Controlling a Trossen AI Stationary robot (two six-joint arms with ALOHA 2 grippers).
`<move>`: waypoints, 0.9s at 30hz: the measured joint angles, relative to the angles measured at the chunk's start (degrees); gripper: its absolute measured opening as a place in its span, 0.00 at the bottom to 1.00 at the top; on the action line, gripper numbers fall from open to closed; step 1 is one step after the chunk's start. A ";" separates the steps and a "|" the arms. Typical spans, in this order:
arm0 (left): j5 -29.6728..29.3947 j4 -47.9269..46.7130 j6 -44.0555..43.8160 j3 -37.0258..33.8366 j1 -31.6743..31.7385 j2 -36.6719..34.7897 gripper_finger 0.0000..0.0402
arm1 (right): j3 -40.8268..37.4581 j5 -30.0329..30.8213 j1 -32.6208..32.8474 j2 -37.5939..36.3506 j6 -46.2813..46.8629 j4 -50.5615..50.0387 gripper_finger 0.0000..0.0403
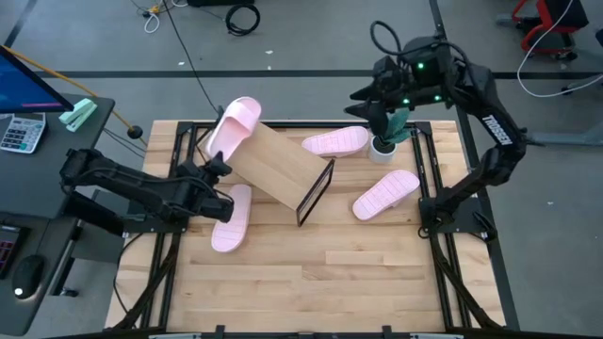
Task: Pick and place slides into the shelf
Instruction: Put the pink slipper on the shelf
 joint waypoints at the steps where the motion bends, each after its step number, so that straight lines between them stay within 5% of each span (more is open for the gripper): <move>1: 0.26 0.25 -0.09 -0.42 0.00 0.00 0.19 | 0.00 0.11 0.19 0.32 0.35 0.02 0.58; 27: -3.83 3.70 0.30 -4.10 -0.95 0.00 0.19 | -0.02 0.40 0.76 3.52 6.23 0.50 0.57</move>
